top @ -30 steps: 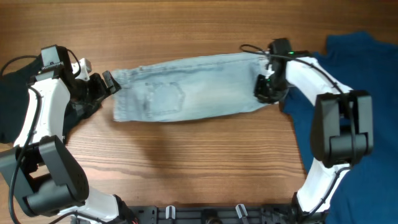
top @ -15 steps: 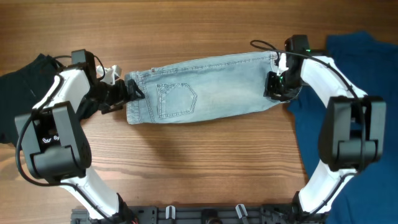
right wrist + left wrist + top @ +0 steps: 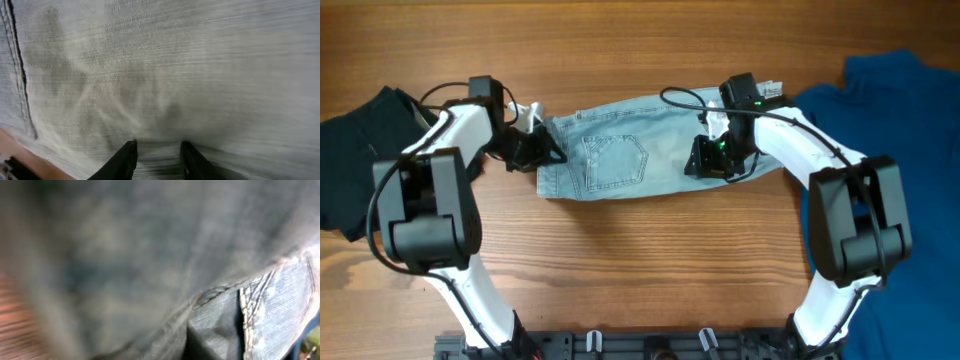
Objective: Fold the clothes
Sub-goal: 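Fold the shorts in half, left gripper carrying waistband toward right gripper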
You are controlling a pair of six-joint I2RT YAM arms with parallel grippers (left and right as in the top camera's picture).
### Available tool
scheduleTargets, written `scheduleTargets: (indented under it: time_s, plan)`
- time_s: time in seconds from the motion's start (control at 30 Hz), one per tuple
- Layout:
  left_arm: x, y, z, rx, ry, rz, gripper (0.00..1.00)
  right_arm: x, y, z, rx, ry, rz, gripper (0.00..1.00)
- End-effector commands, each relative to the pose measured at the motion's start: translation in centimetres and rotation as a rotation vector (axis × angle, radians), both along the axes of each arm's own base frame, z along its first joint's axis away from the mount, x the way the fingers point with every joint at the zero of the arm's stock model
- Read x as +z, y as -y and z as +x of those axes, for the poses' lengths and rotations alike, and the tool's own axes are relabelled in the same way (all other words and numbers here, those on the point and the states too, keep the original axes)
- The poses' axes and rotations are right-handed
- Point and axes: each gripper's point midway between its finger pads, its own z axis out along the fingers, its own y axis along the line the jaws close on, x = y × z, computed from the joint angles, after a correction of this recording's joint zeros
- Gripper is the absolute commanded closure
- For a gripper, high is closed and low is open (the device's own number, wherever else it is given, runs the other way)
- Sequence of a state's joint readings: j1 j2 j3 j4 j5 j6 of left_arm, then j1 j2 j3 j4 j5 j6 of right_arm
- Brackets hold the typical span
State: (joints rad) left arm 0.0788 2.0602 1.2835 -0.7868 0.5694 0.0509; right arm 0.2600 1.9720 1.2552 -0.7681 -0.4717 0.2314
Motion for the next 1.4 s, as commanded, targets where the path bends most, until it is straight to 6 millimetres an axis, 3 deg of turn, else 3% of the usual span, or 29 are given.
scheduleTargets:
  time_s: [0.0, 0.07, 0.13, 0.17, 0.2, 0.27, 0.4, 0.5, 0.63, 0.67, 0.7, 0.73, 0.83, 0.97, 1.1, 1.23, 1.33, 1.37]
  plan:
    - [-2.9, 0.6, -2.8, -0.021, -0.122, 0.027, 0.96, -1.0, -1.0, -1.2, 0.008, -0.062, 0.027, 0.68]
    - [-1.9, -1.1, -3.3, 0.001, -0.160, 0.081, 0.96, -0.8, -1.0, -1.4, 0.010, -0.069, 0.032, 0.68]
    - [0.7, -5.2, -3.4, 0.050, -0.212, 0.245, 0.96, 0.1, -1.5, -2.2, 0.047, -0.088, 0.072, 0.67]
    - [3.0, -7.3, -3.3, 0.067, -0.224, 0.319, 0.96, 1.1, -1.7, -2.5, 0.074, -0.079, 0.092, 0.67]
    - [4.6, -8.2, -3.1, 0.076, -0.220, 0.347, 0.96, 2.2, -1.9, -2.5, 0.101, -0.058, 0.114, 0.65]
    - [9.5, -10.3, -2.0, 0.115, -0.173, 0.403, 0.96, 5.5, -2.5, -2.2, 0.159, 0.017, 0.165, 0.56]
    - [16.7, -11.2, -0.9, 0.138, -0.097, 0.443, 0.96, 8.9, -2.5, -1.5, 0.129, 0.100, 0.183, 0.51]
    - [19.8, -9.8, -0.1, 0.189, -0.052, 0.441, 0.96, 7.9, -1.0, -0.8, 0.046, 0.086, 0.079, 0.50]
    - [20.2, -5.0, 0.7, 0.139, -0.024, 0.394, 0.96, 5.6, 1.7, 0.7, -0.039, 0.107, -0.109, 0.51]
    - [20.2, -4.0, 1.0, 0.132, -0.011, 0.393, 0.96, 5.1, 1.7, 0.5, -0.037, 0.091, -0.116, 0.57]
    - [20.3, -2.7, 1.3, 0.122, 0.006, 0.390, 0.96, 3.7, 1.8, 0.1, -0.034, 0.048, -0.128, 0.72]
    - [20.3, -1.9, 1.5, 0.121, 0.016, 0.387, 0.96, 2.5, 1.9, -0.2, -0.032, 0.020, -0.134, 0.80]
    - [20.4, 0.3, 2.1, 0.153, 0.029, 0.373, 0.96, -0.7, 1.0, -1.3, -0.022, -0.097, -0.096, 0.91]
    - [20.4, 3.9, 2.9, 0.166, 0.067, 0.347, 0.96, -3.3, 0.8, -2.1, -0.047, -0.187, -0.094, 0.92]
    - [19.5, 8.7, 3.6, 0.101, 0.112, 0.326, 0.96, -3.6, 0.9, -2.3, -0.043, -0.196, -0.097, 0.92]
    - [15.2, 13.9, 3.2, 0.039, 0.048, 0.337, 0.96, -3.6, 0.9, -2.3, -0.042, -0.196, -0.101, 0.92]
    - [12.6, 16.5, 2.4, 0.016, -0.001, 0.348, 0.82, -3.6, 0.9, -2.3, -0.043, -0.196, -0.101, 0.92]
    - [11.8, 18.5, 2.0, -0.015, -0.009, 0.318, 0.58, -3.6, 0.9, -2.3, -0.042, -0.196, -0.101, 0.91]
